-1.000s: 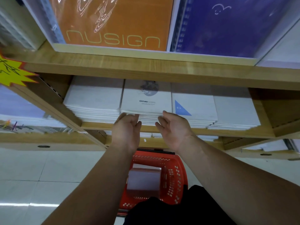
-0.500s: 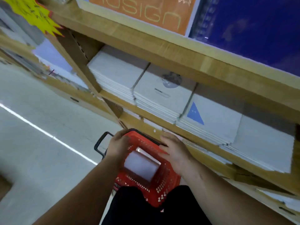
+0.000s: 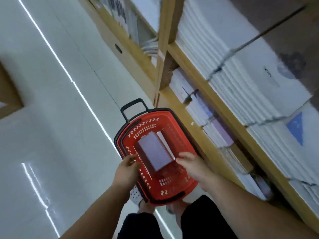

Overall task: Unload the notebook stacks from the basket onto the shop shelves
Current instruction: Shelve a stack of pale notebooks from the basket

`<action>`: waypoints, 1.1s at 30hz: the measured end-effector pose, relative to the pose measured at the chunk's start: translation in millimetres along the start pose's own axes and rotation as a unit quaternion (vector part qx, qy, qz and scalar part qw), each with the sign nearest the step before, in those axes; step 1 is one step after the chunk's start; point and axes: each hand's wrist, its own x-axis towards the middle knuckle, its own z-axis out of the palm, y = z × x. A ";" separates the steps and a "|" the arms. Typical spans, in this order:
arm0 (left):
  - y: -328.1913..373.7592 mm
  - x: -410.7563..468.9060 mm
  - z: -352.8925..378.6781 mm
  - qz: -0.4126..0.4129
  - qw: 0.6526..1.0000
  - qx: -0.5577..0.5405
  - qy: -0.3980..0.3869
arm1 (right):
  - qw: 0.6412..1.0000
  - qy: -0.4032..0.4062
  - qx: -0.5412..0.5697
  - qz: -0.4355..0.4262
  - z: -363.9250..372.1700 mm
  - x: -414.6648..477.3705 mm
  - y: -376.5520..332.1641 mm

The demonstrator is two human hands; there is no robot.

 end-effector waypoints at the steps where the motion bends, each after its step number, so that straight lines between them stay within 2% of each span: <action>1: -11.5 16.9 3.1 -0.010 1.000 -0.010 -0.001 | 1.000 -0.006 -0.022 0.001 10.5 16.3 6.1; 8: -95.9 154.3 53.9 -0.082 0.993 -0.090 -0.007 | 0.994 -0.028 -0.103 0.011 69.0 167.8 63.1; 12: -137.0 244.8 89.8 -0.076 0.994 -0.038 0.068 | 0.987 -0.042 -0.153 -0.008 90.7 274.3 92.9; 19: -210.9 357.1 141.6 -0.118 0.985 0.007 0.123 | 0.961 -0.063 -0.261 -0.061 104.7 409.3 142.0; 23: -231.0 400.8 169.5 -0.158 0.970 -0.032 0.182 | 0.952 -0.103 -0.278 -0.073 111.4 450.2 174.2; 26: -239.8 415.4 185.4 -0.176 0.962 -0.071 0.194 | 0.937 -0.131 -0.309 -0.095 117.6 462.8 189.2; 30: -257.4 432.4 192.7 -0.170 0.955 -0.073 0.231 | 0.922 -0.145 -0.335 -0.129 124.6 475.1 210.7; 33: -258.5 444.0 199.2 -0.175 0.948 -0.071 0.255 | 0.927 -0.134 -0.322 -0.140 126.1 483.2 220.9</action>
